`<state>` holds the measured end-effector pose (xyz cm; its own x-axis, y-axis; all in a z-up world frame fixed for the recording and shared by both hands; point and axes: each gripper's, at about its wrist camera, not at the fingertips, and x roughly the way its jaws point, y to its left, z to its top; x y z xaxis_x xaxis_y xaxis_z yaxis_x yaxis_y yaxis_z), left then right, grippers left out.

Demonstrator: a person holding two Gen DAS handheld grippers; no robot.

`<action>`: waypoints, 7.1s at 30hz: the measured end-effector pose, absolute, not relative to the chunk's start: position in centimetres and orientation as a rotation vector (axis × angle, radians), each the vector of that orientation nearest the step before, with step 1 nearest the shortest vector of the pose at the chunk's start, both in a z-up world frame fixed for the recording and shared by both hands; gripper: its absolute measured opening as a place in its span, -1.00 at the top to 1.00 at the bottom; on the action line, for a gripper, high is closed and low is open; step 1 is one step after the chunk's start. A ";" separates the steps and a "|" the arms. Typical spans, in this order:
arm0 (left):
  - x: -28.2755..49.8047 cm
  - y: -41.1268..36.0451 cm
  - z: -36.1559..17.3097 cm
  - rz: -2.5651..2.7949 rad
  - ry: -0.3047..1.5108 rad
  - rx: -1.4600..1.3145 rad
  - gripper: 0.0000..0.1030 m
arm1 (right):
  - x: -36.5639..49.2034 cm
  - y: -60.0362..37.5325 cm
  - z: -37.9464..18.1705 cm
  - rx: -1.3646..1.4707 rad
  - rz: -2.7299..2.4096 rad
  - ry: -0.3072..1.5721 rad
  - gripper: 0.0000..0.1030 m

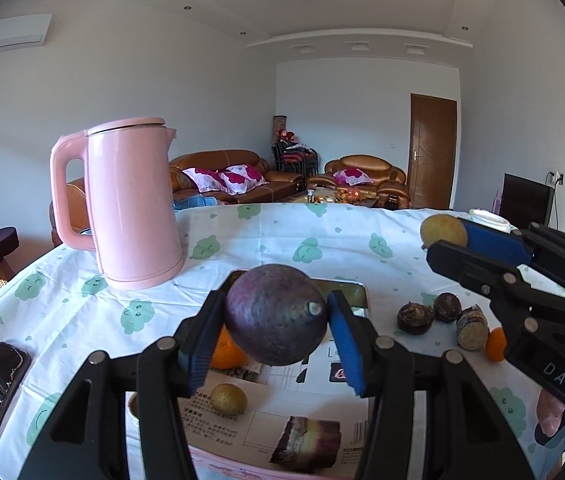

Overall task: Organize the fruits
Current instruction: 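Lower both tools over the tin and open them to drop the fruit, then reach the left tool to a cut brown chunk while the right tool reaches a mandarin, then close the left tool on the brown chunk while the right tool closes on the mandarin, then lift the brown chunk and mandarin in both tools toward the tin, then carry the brown chunk in the left tool while the right tool carries the mandarin over the tin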

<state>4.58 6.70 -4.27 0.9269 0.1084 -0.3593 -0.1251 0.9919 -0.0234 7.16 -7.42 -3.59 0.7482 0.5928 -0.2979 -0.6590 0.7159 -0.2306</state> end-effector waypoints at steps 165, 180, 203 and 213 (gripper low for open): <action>14.1 -10.9 -6.7 -0.298 0.629 0.084 0.18 | 12.5 -24.9 -6.5 -0.138 0.377 0.526 0.21; 12.4 -10.5 -5.8 -0.267 0.532 0.096 0.18 | 11.3 -25.0 -6.0 -0.136 0.393 0.464 0.21; 10.9 -10.1 -5.1 -0.245 0.456 0.095 0.18 | 9.9 -25.3 -5.3 -0.134 0.409 0.376 0.21; 10.4 -9.9 -4.8 -0.236 0.425 0.096 0.18 | 9.2 -25.5 -5.1 -0.132 0.408 0.338 0.21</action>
